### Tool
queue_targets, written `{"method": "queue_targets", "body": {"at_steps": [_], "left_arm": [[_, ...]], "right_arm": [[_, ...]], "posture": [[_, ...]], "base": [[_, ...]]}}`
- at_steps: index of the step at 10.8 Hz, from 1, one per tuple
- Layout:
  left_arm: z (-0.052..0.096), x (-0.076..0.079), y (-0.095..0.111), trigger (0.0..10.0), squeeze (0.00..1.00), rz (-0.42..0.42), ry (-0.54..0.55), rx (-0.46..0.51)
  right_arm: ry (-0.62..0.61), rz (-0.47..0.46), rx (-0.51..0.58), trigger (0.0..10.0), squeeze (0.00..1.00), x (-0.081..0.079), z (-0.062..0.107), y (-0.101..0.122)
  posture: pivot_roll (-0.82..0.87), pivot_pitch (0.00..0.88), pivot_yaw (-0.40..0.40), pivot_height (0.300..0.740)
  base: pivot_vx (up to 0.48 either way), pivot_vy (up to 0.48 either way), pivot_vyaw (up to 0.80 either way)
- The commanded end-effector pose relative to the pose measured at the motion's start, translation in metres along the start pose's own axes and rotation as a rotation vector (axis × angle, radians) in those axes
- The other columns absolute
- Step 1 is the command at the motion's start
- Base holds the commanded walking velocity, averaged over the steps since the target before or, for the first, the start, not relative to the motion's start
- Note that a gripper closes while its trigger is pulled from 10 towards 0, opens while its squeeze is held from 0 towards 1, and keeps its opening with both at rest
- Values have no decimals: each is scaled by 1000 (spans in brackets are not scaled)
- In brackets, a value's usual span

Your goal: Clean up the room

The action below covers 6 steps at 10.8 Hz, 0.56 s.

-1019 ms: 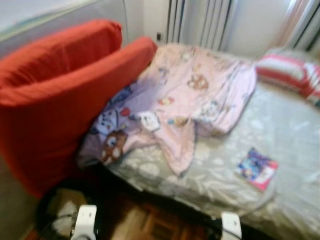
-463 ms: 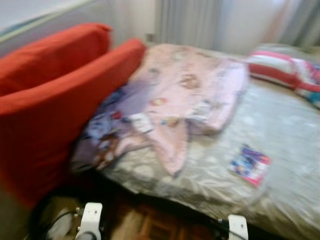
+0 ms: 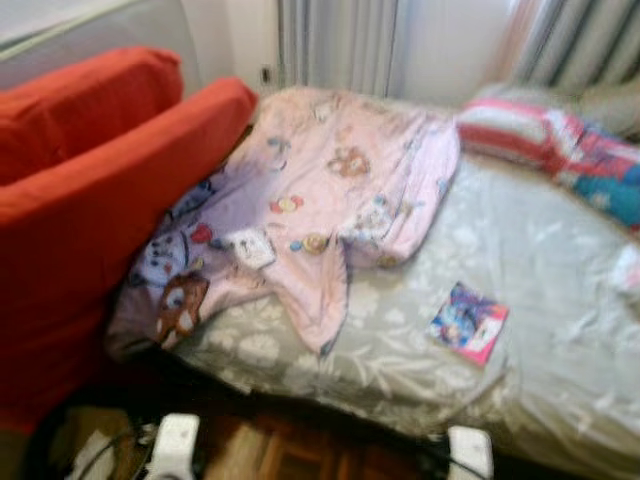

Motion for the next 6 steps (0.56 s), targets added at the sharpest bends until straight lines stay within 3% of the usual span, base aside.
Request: {"method": "queue_targets", "body": {"at_steps": [1, 2, 4, 5, 6], "left_arm": [[-2, 11, 4, 10000, 0, 1, -24, -2], [-4, 13, 9, 10000, 0, 1, -27, 6], [-5, 13, 12, 10000, 0, 2, -27, 12], [-3, 13, 8, 10000, 0, 7, -25, 7], [-1, 4, -1, 10000, 0, 23, -1, -16]], "right_arm": [[-41, -8, -10, 10000, 0, 15, 1, -2], [-47, -20, -8, 10000, 0, 16, 0, 2], [-40, -21, -2, 10000, 0, 15, -1, 6], [-48, -35, 5, 10000, 0, 16, 0, 5], [-77, -69, 7, 10000, 0, 22, 1, 3]], "posture": [[98, 52, 10, 740], [96, 47, 10, 740], [95, 49, 7, 740], [93, 58, 12, 740], [87, 65, 17, 740]], "base": [[0, -266, 0], [0, -270, 0], [0, -272, -784], [0, -270, -638], [0, -274, 0]]}}
Point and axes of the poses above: a point about 5 cm out from each wrist's last joint towards the gripper, its own z axis pointing back from the gripper into the wrist, its own y axis along the axis of the wrist's last joint, x = y × z, the point moved 6 cm from there along -z, pointing out of the wrist towards the gripper, and after that the axes turned 5 degrees about z, right-handed, at the moved point
